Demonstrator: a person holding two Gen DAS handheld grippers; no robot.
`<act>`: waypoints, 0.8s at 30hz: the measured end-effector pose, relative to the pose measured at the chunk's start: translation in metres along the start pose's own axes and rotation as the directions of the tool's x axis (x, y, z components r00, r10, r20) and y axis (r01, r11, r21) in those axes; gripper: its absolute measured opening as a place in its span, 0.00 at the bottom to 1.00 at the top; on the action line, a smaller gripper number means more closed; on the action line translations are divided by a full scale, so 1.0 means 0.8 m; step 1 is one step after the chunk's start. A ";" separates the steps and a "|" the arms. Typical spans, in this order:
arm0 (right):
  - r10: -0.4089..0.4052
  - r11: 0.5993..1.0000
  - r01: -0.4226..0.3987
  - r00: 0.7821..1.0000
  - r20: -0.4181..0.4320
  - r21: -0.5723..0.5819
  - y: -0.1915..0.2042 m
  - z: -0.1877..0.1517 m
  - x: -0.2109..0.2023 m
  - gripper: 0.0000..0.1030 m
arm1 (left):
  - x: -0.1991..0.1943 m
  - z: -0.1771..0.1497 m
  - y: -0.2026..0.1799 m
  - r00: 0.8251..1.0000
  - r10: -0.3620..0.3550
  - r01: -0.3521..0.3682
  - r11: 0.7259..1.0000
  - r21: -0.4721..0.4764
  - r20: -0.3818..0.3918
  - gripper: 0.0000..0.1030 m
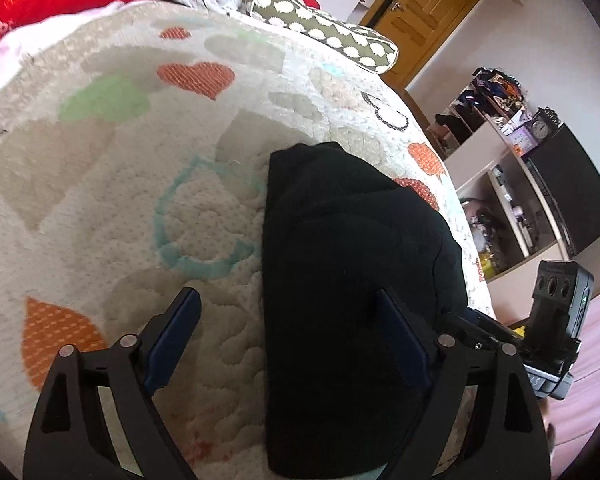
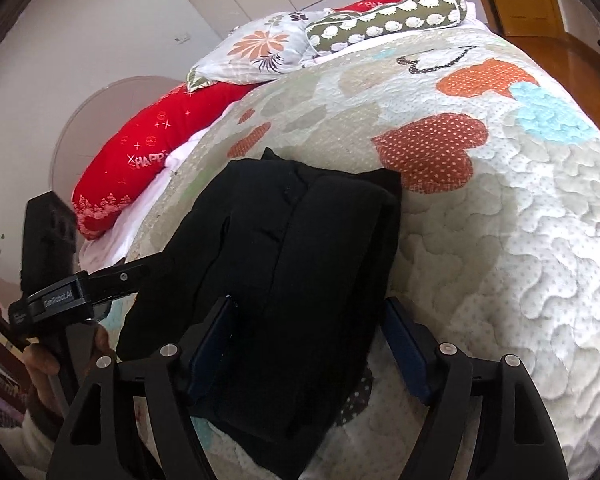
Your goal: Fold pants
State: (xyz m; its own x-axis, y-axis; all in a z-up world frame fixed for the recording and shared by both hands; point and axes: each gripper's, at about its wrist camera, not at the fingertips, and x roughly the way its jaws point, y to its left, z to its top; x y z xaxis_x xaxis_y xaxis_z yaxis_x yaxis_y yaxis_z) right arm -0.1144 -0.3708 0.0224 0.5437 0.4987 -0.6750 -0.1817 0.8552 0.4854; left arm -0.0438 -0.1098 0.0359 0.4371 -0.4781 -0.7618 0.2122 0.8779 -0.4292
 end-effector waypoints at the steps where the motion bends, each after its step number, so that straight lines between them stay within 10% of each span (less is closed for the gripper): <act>1: 0.007 1.000 -0.007 1.000 0.003 -0.002 0.000 0.000 0.001 0.77 | 0.004 0.000 0.000 1.000 -0.013 0.013 1.000 -0.003 -0.006 0.88; 6: 0.042 0.999 -0.042 0.998 0.039 -0.005 -0.002 0.001 0.008 0.79 | 0.024 0.000 -0.008 0.999 -0.032 0.032 0.999 0.010 -0.033 1.00; 9: 0.046 0.999 -0.046 0.998 0.045 -0.008 0.001 0.002 0.010 0.63 | 0.028 -0.001 -0.017 1.000 -0.008 0.009 0.998 0.063 -0.029 0.99; 12: 0.045 0.999 -0.044 0.997 0.061 -0.014 0.007 0.003 0.008 0.49 | 0.025 -0.003 -0.022 0.997 -0.069 0.072 0.994 0.078 -0.037 0.57; 24: 0.100 0.989 -0.084 0.986 0.132 -0.124 0.069 0.064 -0.002 0.31 | -0.039 0.042 -0.023 0.995 -0.021 0.006 0.989 0.150 0.100 0.36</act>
State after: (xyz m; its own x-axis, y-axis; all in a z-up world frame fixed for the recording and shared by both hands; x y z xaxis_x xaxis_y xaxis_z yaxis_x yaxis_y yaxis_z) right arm -0.0835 -0.3314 0.0784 0.6259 0.5587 -0.5442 -0.3269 0.8214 0.4673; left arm -0.0318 -0.1105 0.0840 0.5174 -0.4917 -0.7004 0.3437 0.8689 -0.3561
